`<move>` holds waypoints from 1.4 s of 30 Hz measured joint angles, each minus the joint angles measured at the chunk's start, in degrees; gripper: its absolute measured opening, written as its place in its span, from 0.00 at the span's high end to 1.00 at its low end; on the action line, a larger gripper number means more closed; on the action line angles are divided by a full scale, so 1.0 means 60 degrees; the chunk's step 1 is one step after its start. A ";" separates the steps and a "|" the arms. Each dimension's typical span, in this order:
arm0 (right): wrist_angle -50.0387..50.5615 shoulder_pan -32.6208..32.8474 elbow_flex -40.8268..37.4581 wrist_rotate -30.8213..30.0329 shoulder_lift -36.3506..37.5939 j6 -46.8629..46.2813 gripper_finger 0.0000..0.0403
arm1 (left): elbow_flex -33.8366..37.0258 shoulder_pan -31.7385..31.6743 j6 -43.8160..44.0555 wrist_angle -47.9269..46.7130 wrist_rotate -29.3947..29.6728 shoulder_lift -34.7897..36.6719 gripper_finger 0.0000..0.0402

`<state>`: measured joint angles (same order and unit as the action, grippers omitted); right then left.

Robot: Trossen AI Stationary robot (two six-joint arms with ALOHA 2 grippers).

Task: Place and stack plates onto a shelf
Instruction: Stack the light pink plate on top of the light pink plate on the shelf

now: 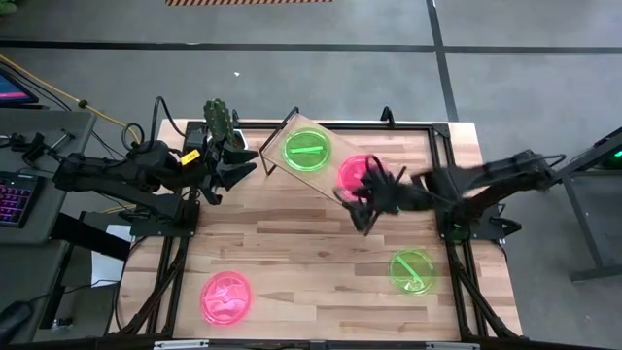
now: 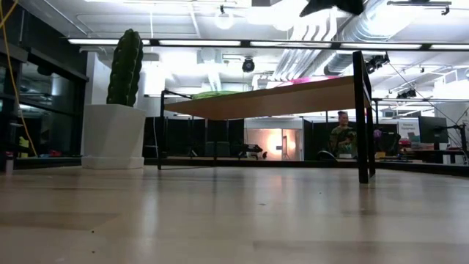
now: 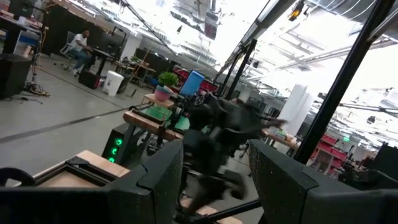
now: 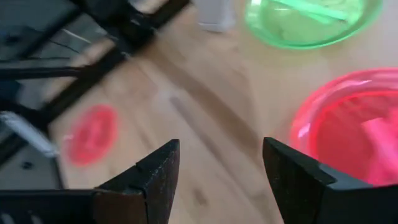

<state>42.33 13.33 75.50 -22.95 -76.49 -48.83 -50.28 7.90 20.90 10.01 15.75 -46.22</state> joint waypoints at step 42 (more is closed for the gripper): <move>-0.1986 0.1806 -0.0775 -0.1423 0.1269 0.0643 0.47 | -0.0007 0.3094 0.1323 -0.8139 -0.4546 -0.3515 0.57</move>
<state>30.41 24.16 70.85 -31.48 -68.88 -44.97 -50.32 26.47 28.84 -38.82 -11.53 -67.31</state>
